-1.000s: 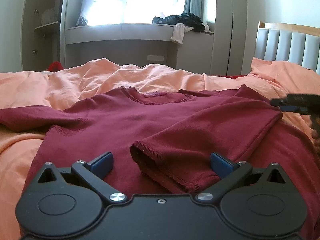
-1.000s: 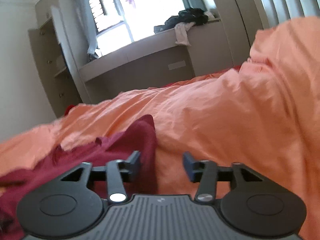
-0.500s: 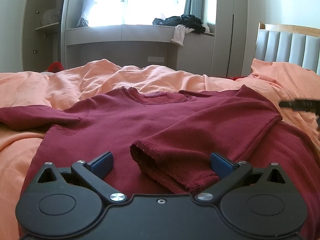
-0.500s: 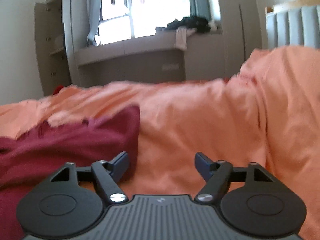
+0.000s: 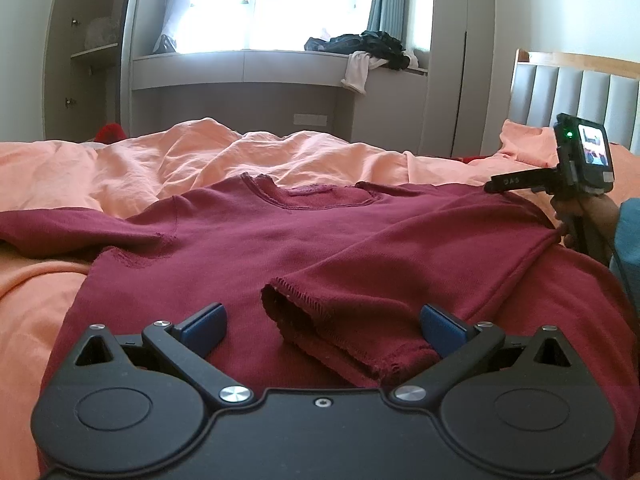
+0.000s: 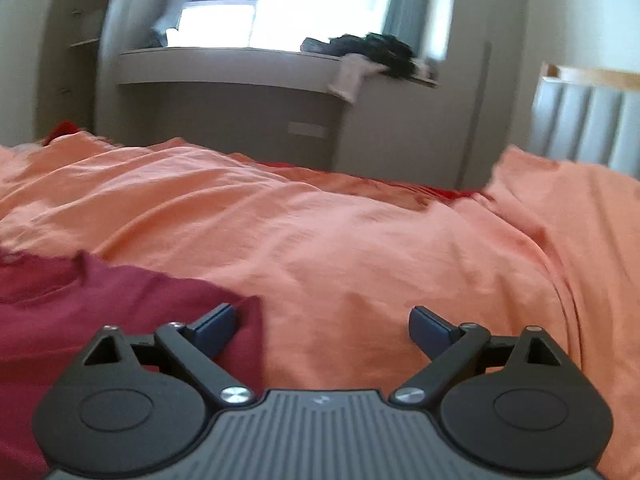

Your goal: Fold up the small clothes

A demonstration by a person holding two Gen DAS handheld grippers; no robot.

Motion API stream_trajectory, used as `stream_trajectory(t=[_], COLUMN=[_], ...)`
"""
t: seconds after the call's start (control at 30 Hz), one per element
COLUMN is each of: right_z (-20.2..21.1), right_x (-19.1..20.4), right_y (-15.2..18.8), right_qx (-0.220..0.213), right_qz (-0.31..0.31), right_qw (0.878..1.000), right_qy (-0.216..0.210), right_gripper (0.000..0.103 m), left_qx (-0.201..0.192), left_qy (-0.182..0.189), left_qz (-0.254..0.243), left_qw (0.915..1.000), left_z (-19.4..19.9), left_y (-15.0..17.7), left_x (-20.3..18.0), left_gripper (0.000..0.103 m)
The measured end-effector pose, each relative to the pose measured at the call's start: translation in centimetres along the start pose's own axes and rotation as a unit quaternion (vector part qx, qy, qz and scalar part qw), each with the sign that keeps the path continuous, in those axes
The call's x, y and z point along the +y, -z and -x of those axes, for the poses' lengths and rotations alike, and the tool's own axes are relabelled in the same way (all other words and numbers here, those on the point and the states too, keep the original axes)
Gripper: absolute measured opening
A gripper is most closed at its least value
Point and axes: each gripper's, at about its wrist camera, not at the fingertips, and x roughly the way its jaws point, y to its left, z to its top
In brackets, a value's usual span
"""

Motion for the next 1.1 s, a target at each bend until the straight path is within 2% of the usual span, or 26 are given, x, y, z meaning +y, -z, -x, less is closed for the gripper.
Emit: stream_trajectory(t=[0.13,0.23,0.33,0.4,0.53,0.57,0.67,0.77,0.83,0.97,1.1], right_z=[1.4,4.5,8.9,11.8,16.9,18.0,20.1,20.6,20.7,20.2,19.8], right_x=[-2.0,-3.2,-3.5,-3.3,-2.3,-1.9,-0.2,1.3,1.7,2.1,2.6], right_y=[0.5,1.0,2.1,2.8,5.3,6.0,7.9,8.5,8.7,9.0,9.7], right_qx=[-0.016,-0.033,-0.05,-0.055,-0.059,-0.067,-0.084,-0.093,-0.102,-0.095,-0.08], right_qz=[-0.054,-0.064,-0.062,-0.067,-0.094,-0.098,-0.096,-0.067,-0.066,-0.076,-0.08], right_qw=[0.998,0.997,0.995,0.992,0.984,0.981,0.976,0.974,0.968,0.964,0.965], right_qy=[-0.016,-0.033,-0.062,-0.088,-0.14,-0.151,-0.178,-0.197,-0.218,-0.237,-0.236], right_gripper=[0.096,0.103,0.103,0.103,0.103,0.103,0.103,0.103,0.103,0.103,0.103], left_qx=[-0.013,-0.036,-0.072,-0.098,-0.125,-0.131,-0.138,-0.141,-0.132,-0.109,-0.094], left_qy=[0.007,-0.002,-0.045,-0.088,-0.174,-0.198,-0.285,-0.34,-0.372,-0.385,-0.359], left_qz=[0.014,0.034,0.048,0.061,0.113,0.129,0.184,0.213,0.232,0.275,0.31], left_qw=[0.9998,0.9988,0.9953,0.9894,0.9703,0.9628,0.9303,0.9051,0.889,0.8739,0.8753], left_z=[0.9,2.3,4.2,5.5,7.7,8.3,10.6,12.8,14.2,14.7,13.3], left_y=[-0.2,-0.5,-1.1,-1.8,-2.7,-2.8,-3.3,-4.1,-4.6,-4.7,-4.2], left_x=[0.5,1.2,2.4,3.8,8.4,9.8,15.2,19.9,22.8,27.9,31.4], left_gripper=[0.103,0.103,0.103,0.103,0.103,0.103,0.103,0.103,0.103,0.102,0.1])
